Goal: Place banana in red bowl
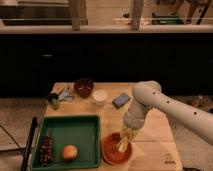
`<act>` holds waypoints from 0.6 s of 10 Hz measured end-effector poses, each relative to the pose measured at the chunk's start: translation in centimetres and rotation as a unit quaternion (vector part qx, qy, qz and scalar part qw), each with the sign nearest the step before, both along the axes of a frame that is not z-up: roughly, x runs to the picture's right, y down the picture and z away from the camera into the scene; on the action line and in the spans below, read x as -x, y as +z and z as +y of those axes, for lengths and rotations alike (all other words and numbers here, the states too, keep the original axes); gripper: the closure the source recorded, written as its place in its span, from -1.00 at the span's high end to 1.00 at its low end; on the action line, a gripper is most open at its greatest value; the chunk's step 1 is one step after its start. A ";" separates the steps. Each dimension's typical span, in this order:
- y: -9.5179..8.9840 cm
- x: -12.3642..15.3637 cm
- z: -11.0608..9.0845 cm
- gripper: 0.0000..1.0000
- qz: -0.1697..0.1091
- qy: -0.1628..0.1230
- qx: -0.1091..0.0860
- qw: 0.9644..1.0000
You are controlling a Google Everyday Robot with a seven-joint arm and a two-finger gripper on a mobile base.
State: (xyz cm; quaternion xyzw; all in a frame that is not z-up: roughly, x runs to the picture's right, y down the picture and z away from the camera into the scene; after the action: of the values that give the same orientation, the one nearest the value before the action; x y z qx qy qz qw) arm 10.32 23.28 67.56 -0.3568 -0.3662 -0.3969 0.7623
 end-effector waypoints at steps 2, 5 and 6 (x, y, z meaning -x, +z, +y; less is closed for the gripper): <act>0.0 1.4 0.0 -0.89 -0.012 -0.012 -0.004 1.000; 0.2 2.7 0.3 -0.89 -0.025 -0.028 -0.005 0.999; 0.4 2.9 0.5 -0.89 -0.027 -0.032 -0.005 0.999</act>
State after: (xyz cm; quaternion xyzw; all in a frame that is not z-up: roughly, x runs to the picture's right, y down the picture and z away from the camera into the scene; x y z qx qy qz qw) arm 7.45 23.74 67.92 -0.3538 -0.3731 -0.4328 0.7404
